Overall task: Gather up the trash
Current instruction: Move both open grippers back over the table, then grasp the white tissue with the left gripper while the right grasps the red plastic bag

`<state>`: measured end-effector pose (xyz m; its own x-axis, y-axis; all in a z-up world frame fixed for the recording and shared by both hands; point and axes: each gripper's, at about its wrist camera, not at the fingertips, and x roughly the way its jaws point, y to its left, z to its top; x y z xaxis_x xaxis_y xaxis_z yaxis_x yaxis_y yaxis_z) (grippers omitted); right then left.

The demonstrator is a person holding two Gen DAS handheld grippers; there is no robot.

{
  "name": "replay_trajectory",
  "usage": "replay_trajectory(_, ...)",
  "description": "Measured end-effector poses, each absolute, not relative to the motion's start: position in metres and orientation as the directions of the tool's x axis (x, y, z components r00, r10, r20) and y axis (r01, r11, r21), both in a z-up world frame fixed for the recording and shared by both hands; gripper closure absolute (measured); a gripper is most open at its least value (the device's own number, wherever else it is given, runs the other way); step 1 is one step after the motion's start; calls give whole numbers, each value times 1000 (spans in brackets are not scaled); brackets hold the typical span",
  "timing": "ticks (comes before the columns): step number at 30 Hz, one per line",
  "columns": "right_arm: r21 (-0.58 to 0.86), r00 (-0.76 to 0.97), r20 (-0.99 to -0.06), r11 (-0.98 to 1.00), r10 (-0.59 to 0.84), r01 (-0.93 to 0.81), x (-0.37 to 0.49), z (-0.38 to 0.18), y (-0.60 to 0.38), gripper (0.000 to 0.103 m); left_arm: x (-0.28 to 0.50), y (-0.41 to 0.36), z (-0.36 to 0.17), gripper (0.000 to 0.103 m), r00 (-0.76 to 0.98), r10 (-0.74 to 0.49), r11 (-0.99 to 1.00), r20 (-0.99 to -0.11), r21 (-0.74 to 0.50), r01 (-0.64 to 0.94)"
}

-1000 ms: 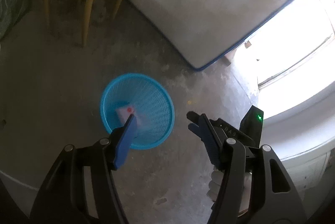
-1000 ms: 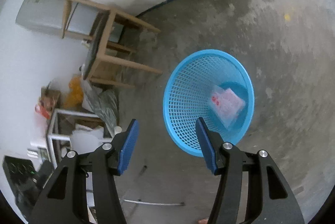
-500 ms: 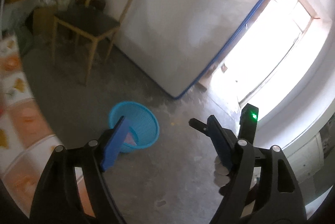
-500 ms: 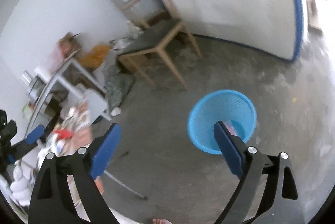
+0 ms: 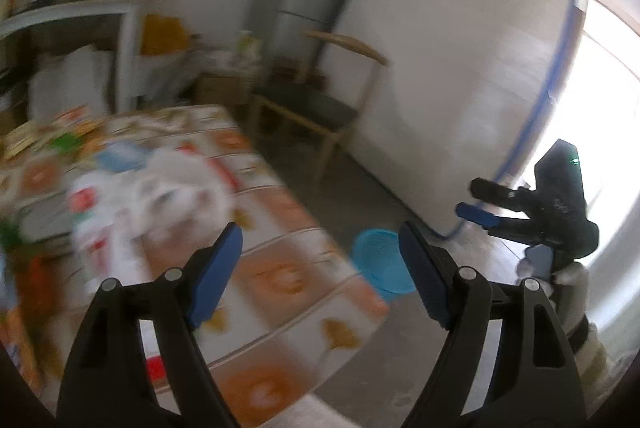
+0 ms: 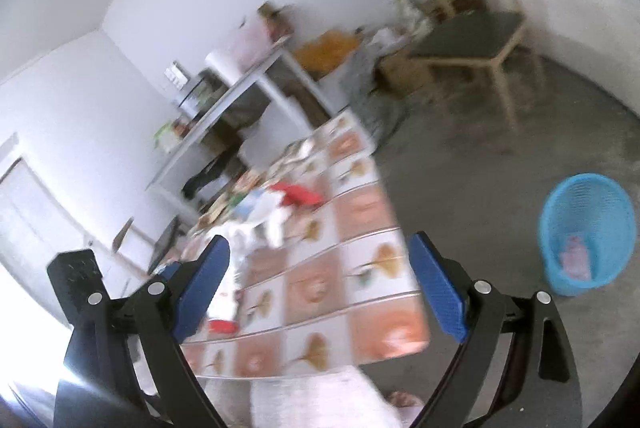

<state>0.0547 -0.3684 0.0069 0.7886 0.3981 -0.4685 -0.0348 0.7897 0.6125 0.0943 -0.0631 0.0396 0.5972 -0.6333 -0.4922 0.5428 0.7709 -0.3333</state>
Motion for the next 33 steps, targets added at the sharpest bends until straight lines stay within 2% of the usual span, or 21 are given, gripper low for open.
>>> replay_trajectory(5,654,702,-492,751,515,-92,106,6,-314,15,99,-15,30,27,675,-542,840,-500,-317,441)
replay_trajectory(10,673,618,-546,735,566,-79,164,-4,-273,23,116,4,27,27,689,-517,856,-508,-297,424)
replay_trajectory(13,673,585,-569,736,578,-73,196,-11,-255,28,129,1,37,33,693,-495,866,-524,-229,446)
replay_trajectory(20,617,594,-618,786,515,-40,248,-21,-254,30,177,-39,61,35,617,-462,827,-637,-60,558)
replay_trajectory(25,542,563,-666,836,489,-85,273,-30,-257,34,199,-97,40,35,555,-401,752,-729,85,654)
replay_trajectory(28,487,534,-695,862,481,-143,282,-38,-255,37,217,-115,19,36,518,-353,744,-779,102,661)
replay_trajectory(33,536,467,-691,825,551,-181,303,-55,-257,40,249,-124,-7,43,463,-289,775,-838,79,627)
